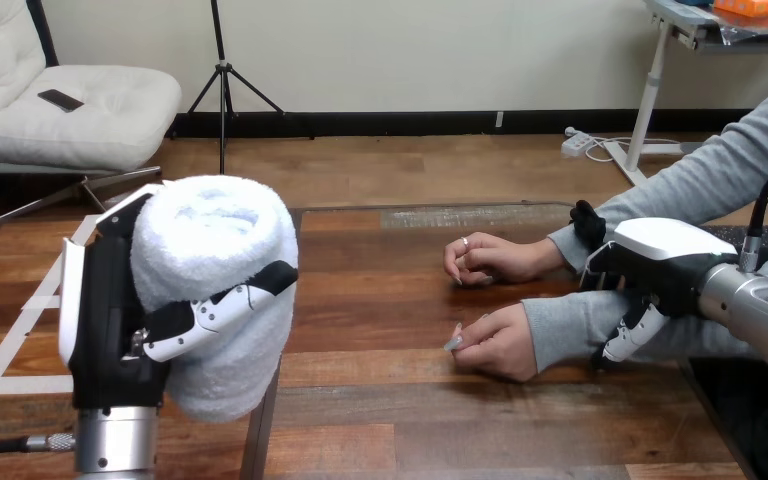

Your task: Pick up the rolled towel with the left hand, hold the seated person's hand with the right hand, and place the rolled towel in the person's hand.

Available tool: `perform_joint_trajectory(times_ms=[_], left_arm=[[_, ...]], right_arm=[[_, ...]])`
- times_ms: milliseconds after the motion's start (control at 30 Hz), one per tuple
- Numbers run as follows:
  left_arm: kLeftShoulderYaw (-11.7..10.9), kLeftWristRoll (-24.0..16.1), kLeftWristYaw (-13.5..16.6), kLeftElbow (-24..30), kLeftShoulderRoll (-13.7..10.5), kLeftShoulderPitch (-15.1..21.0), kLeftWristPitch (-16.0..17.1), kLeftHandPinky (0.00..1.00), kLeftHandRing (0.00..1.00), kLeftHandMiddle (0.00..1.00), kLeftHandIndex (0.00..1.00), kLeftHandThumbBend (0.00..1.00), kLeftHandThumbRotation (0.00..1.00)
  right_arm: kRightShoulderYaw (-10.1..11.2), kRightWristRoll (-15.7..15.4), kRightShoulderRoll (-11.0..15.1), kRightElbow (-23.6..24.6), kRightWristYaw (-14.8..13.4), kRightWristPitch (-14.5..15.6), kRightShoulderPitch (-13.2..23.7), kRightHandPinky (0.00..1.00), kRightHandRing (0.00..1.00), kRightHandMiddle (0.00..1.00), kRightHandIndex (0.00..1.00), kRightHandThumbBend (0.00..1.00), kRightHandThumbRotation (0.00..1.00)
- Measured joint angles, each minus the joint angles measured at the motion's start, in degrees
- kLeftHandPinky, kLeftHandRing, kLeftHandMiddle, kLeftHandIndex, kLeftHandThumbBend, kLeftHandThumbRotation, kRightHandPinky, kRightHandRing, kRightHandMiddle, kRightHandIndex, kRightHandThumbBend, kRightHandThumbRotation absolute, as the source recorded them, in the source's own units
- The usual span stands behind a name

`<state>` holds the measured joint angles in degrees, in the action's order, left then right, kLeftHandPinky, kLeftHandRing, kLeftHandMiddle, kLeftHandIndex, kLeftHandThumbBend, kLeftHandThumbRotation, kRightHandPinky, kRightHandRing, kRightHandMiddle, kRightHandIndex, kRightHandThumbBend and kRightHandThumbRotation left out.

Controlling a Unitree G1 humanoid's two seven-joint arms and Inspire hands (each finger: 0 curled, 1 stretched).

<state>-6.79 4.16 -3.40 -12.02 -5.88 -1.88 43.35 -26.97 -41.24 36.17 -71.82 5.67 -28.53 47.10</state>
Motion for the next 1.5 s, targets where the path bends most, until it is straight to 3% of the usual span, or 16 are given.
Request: perform_joint_trajectory(times_ms=[533, 967, 1500], left_arm=[[-1.05, 0.01, -0.13, -0.06, 0.00, 0.00, 0.01, 0.30, 0.33, 0.39, 0.43, 0.64, 0.00], [-1.04, 0.01, -0.70, -0.51, 0.01, 0.00, 0.82, 0.30, 0.33, 0.39, 0.43, 0.64, 0.00], [-1.05, 0.21, -0.91, -1.43, 0.01, 0.00, 1.56, 0.29, 0.33, 0.38, 0.43, 0.64, 0.00]], right_arm=[[0.02, 0.76, -0.03, -0.78, 1.84, -0.32, 0.00, 0.41, 0.46, 0.53, 0.55, 0.82, 0.28], [0.07, 1.54, -0.18, -0.82, 4.43, 0.23, 0.00, 0.50, 0.54, 0.60, 0.60, 0.90, 0.33], [0.14, 3.18, -0.24, -0.81, 5.52, 1.17, 0.00, 0.57, 0.60, 0.65, 0.64, 0.98, 0.25]])
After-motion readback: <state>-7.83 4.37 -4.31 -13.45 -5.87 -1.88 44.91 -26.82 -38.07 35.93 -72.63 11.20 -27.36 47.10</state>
